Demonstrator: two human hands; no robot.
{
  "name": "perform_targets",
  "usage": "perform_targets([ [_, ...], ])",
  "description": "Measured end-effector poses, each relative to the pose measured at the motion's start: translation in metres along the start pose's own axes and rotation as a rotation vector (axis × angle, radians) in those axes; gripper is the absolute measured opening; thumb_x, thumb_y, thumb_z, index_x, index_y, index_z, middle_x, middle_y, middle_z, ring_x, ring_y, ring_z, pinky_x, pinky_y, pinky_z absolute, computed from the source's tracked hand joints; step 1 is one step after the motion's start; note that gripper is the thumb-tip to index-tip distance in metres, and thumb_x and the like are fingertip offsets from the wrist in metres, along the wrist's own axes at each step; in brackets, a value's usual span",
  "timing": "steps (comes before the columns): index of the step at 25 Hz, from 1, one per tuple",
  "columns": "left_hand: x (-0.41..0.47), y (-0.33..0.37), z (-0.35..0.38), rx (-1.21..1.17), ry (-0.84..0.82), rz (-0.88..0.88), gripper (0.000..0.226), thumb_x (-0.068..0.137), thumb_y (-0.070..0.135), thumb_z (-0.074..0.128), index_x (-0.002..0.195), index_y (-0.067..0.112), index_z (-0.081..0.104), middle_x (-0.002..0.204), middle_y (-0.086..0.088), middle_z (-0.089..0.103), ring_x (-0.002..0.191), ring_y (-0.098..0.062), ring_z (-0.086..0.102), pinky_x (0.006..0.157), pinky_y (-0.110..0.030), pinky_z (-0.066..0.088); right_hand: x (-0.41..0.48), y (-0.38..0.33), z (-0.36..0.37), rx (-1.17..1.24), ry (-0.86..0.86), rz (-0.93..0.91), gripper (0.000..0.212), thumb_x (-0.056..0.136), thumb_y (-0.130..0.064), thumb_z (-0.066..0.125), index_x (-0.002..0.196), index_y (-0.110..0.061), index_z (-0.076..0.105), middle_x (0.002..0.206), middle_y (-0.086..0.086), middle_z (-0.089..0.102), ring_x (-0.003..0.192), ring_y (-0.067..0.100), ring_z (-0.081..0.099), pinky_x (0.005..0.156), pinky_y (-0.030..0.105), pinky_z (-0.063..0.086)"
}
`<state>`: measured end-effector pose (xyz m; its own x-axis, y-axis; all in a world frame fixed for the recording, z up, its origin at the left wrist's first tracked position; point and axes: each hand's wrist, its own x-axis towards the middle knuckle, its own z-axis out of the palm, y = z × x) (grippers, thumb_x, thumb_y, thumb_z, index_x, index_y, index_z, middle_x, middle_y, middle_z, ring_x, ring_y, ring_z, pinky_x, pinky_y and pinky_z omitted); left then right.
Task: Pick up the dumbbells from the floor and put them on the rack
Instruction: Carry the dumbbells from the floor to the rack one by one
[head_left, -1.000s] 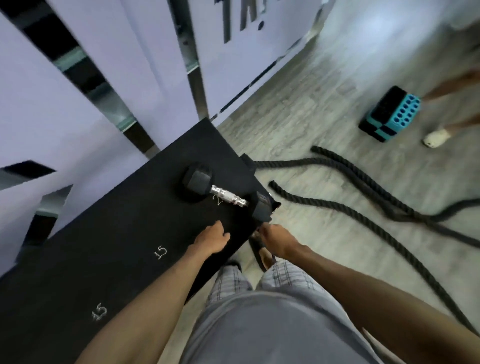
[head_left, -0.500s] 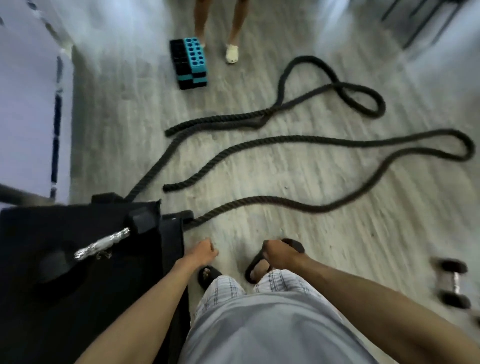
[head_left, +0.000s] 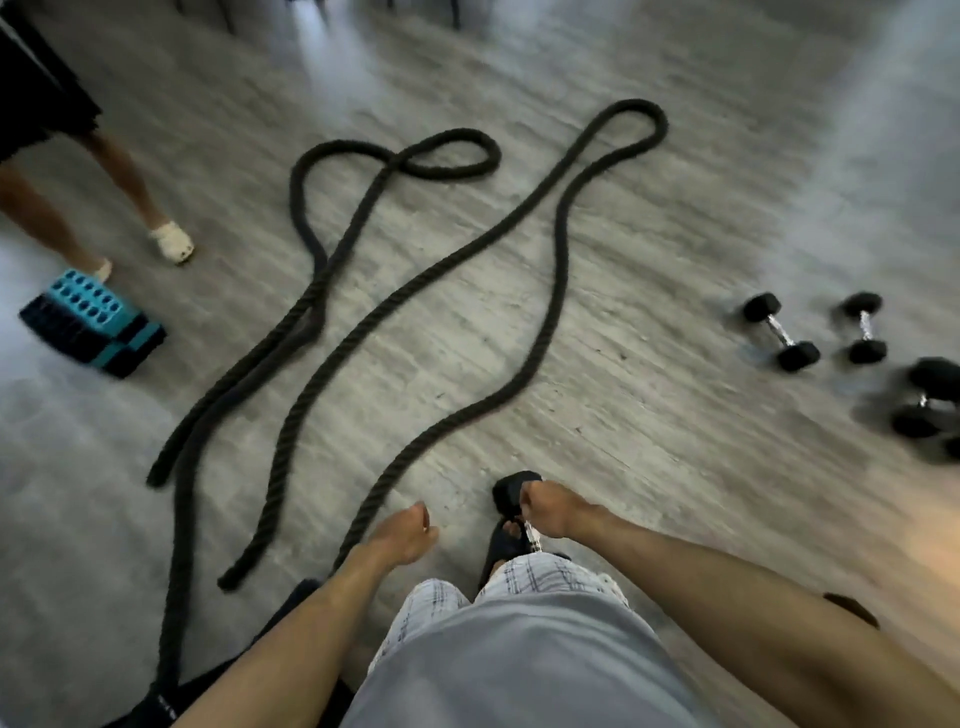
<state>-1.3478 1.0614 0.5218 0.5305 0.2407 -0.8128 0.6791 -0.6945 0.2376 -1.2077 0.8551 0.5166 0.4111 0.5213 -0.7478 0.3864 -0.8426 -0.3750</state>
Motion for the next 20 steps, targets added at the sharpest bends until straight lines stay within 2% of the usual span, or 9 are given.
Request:
perform_targets([
  [2, 0.021, 0.038, -0.028, 0.080, 0.018, 0.049, 0.032, 0.095, 0.037, 0.051, 0.112, 0.010, 0.055, 0.119, -0.013, 0.064, 0.109, -0.029, 0.060, 0.091, -0.034, 0.049, 0.000, 0.020, -0.024, 0.082, 0.061, 0.021, 0.014, 0.090, -0.011, 0.047, 0.094, -0.008, 0.061, 0.110, 0.018, 0.069, 0.096, 0.032, 0.062, 0.075, 0.031, 0.044],
  [5, 0.055, 0.102, -0.062, 0.170, 0.020, 0.145, 0.032, 0.095, 0.035, 0.054, 0.112, 0.009, 0.058, 0.119, -0.015, 0.065, 0.109, -0.030, 0.060, 0.091, -0.033, 0.049, 0.001, 0.055, -0.046, 0.212, 0.144, 0.099, 0.026, 0.093, -0.013, 0.044, 0.111, -0.002, 0.061, 0.116, 0.020, 0.066, 0.107, 0.036, 0.061, 0.082, 0.035, 0.047],
  [7, 0.077, 0.149, -0.081, 0.225, 0.008, 0.205, 0.029, 0.094, 0.031, 0.057, 0.110, 0.007, 0.059, 0.116, -0.017, 0.067, 0.108, -0.031, 0.061, 0.089, -0.033, 0.048, -0.002, 0.079, -0.059, 0.297, 0.191, 0.160, 0.028, 0.094, -0.014, 0.044, 0.114, -0.003, 0.060, 0.118, 0.019, 0.065, 0.111, 0.035, 0.060, 0.084, 0.034, 0.046],
  [10, 0.108, 0.218, -0.100, 0.318, -0.030, 0.311, 0.028, 0.095, 0.030, 0.056, 0.109, 0.006, 0.059, 0.113, -0.017, 0.067, 0.106, -0.032, 0.062, 0.087, -0.033, 0.046, -0.005, 0.111, -0.078, 0.425, 0.225, 0.238, 0.028, 0.093, -0.012, 0.044, 0.114, -0.004, 0.060, 0.118, 0.017, 0.064, 0.111, 0.033, 0.059, 0.086, 0.034, 0.045],
  [15, 0.167, 0.315, -0.120, 0.466, -0.141, 0.459, 0.027, 0.094, 0.030, 0.055, 0.107, 0.007, 0.058, 0.112, -0.016, 0.067, 0.107, -0.033, 0.062, 0.088, -0.036, 0.047, 0.012, 0.163, -0.119, 0.602, 0.282, 0.366, 0.023, 0.087, -0.011, 0.049, 0.100, -0.002, 0.066, 0.103, 0.015, 0.071, 0.098, 0.030, 0.065, 0.082, 0.035, 0.050],
  [20, 0.239, 0.415, -0.152, 0.598, -0.253, 0.537, 0.022, 0.098, 0.028, 0.051, 0.110, 0.010, 0.056, 0.116, -0.014, 0.066, 0.103, -0.028, 0.062, 0.081, -0.029, 0.044, 0.040, 0.220, -0.184, 0.700, 0.329, 0.513, 0.021, 0.090, -0.011, 0.046, 0.101, -0.007, 0.063, 0.109, 0.015, 0.068, 0.101, 0.031, 0.062, 0.078, 0.030, 0.044],
])
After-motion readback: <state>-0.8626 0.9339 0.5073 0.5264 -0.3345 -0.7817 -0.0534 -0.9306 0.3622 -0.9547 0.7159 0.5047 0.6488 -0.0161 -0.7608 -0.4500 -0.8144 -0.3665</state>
